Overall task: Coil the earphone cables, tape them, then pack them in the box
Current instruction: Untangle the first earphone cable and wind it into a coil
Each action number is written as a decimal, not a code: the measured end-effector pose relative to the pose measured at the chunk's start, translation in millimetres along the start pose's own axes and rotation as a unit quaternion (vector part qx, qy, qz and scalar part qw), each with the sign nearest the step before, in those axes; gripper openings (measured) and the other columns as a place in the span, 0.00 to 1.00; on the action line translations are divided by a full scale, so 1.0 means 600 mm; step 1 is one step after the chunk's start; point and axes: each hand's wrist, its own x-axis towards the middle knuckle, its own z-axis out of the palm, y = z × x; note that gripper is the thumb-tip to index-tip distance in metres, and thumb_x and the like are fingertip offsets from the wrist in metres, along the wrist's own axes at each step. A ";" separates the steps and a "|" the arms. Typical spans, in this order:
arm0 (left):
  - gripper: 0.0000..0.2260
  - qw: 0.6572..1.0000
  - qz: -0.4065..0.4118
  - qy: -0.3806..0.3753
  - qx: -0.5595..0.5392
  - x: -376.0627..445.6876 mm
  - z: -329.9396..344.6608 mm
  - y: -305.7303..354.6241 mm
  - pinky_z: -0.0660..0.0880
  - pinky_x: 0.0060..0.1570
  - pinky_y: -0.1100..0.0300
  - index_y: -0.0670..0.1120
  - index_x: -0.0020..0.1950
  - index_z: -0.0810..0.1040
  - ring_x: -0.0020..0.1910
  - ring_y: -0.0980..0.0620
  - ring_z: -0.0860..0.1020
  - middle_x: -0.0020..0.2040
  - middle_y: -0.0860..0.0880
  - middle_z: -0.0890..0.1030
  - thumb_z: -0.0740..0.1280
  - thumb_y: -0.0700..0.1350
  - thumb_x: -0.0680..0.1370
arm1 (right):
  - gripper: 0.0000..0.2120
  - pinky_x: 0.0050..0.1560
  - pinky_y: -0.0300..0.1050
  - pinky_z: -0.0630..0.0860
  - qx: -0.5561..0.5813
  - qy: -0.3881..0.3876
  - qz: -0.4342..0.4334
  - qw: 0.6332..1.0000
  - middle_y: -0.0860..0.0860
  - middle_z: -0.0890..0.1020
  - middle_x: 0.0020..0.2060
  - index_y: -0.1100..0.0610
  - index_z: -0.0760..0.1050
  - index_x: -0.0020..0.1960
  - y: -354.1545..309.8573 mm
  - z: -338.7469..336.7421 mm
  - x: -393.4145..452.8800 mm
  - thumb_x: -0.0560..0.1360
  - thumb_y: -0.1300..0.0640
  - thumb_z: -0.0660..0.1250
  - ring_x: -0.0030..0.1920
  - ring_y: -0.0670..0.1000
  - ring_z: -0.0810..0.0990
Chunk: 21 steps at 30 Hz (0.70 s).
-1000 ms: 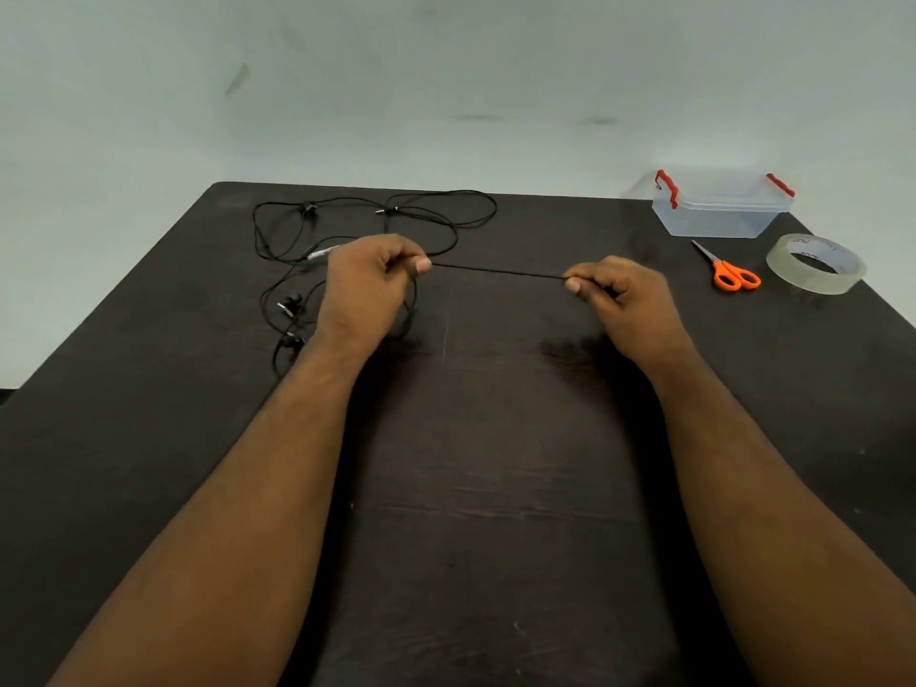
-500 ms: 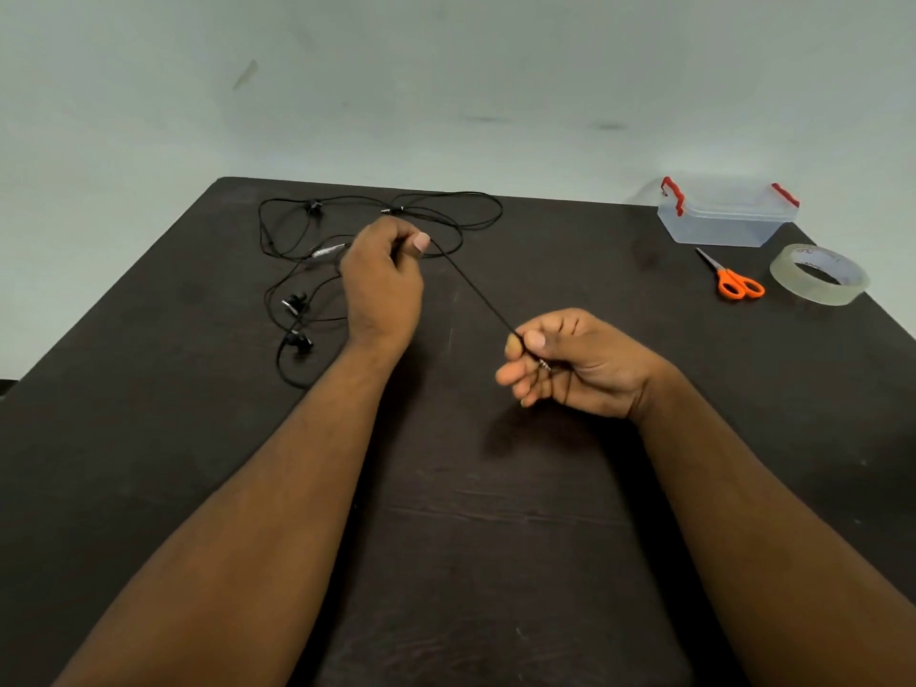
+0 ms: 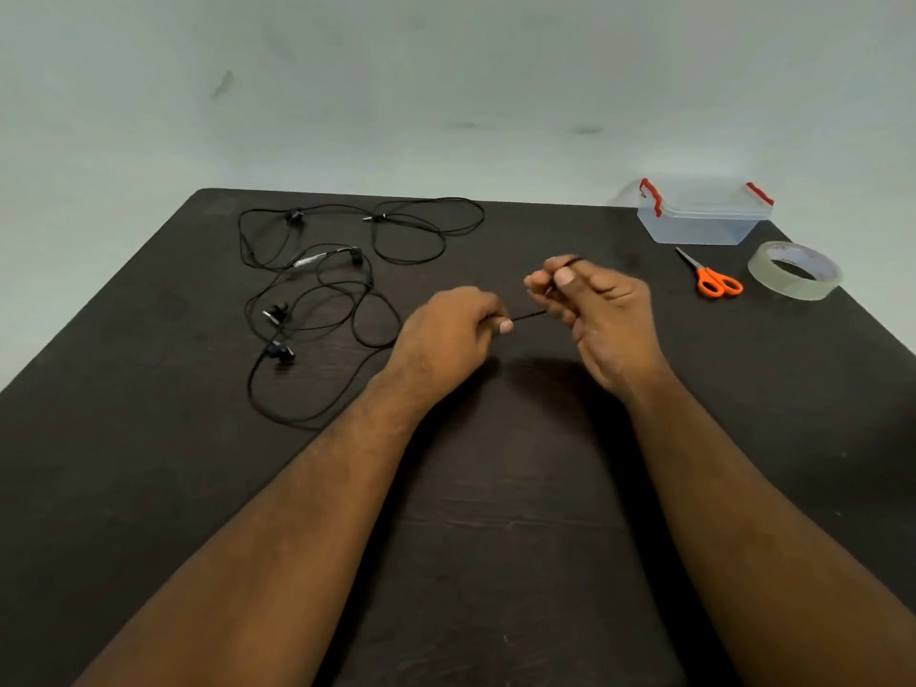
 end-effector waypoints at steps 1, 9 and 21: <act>0.08 1.000 -0.009 -0.004 0.012 0.001 -0.002 -0.003 0.76 0.45 0.51 0.46 0.50 0.82 0.46 0.48 0.78 0.44 0.49 0.80 0.66 0.48 0.78 | 0.08 0.57 0.46 0.78 -0.116 -0.026 -0.028 0.993 0.52 0.84 0.45 0.61 0.81 0.50 0.005 -0.001 -0.001 0.78 0.66 0.64 0.51 0.51 0.83; 0.08 0.998 0.017 0.022 0.061 -0.004 -0.028 -0.018 0.71 0.41 0.53 0.47 0.49 0.80 0.47 0.48 0.77 0.46 0.49 0.78 0.65 0.49 0.79 | 0.07 0.43 0.45 0.76 -0.446 -0.188 -0.104 0.869 0.57 0.85 0.40 0.64 0.83 0.48 0.017 0.019 0.000 0.77 0.62 0.67 0.41 0.53 0.82; 0.04 0.980 0.154 0.123 0.001 -0.003 -0.044 -0.027 0.73 0.36 0.45 0.41 0.44 0.81 0.37 0.51 0.76 0.39 0.48 0.79 0.68 0.39 0.77 | 0.10 0.47 0.45 0.81 -0.006 -0.258 0.197 0.946 0.59 0.85 0.45 0.59 0.82 0.54 0.003 0.020 -0.016 0.75 0.60 0.65 0.45 0.55 0.85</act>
